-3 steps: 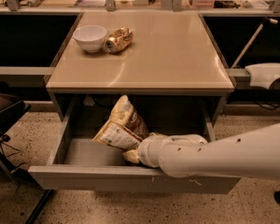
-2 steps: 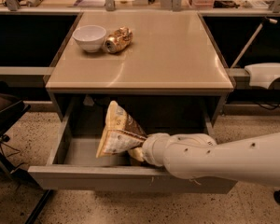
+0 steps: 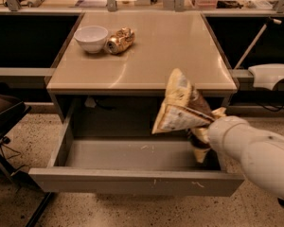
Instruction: Pick brown chip bag from top drawer and place on counter
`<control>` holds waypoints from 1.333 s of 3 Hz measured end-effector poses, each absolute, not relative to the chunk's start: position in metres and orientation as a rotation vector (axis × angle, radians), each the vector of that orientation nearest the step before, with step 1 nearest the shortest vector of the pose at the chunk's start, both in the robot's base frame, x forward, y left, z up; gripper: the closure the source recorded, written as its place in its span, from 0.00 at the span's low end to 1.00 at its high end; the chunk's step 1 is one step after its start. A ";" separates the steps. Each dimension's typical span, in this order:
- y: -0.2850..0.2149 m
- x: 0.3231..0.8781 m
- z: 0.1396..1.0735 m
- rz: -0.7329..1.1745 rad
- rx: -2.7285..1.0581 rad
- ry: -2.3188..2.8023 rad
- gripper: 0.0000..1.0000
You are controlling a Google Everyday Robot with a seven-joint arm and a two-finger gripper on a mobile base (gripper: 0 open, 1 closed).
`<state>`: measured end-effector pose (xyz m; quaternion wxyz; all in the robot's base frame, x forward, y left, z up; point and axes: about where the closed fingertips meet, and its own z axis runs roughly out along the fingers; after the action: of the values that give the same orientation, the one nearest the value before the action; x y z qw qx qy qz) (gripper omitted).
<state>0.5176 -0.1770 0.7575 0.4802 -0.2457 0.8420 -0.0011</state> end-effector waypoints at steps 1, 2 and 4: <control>-0.225 0.524 0.826 -0.150 -0.610 1.965 1.00; -0.222 0.537 0.889 -0.222 -0.696 1.908 1.00; -0.029 0.602 0.961 -0.068 -0.936 1.811 1.00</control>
Offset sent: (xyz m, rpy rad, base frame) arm 0.0865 0.0942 0.2620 -0.2276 -0.2381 -0.0663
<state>0.6023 -0.0290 0.9612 0.5236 -0.3909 0.7565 -0.0283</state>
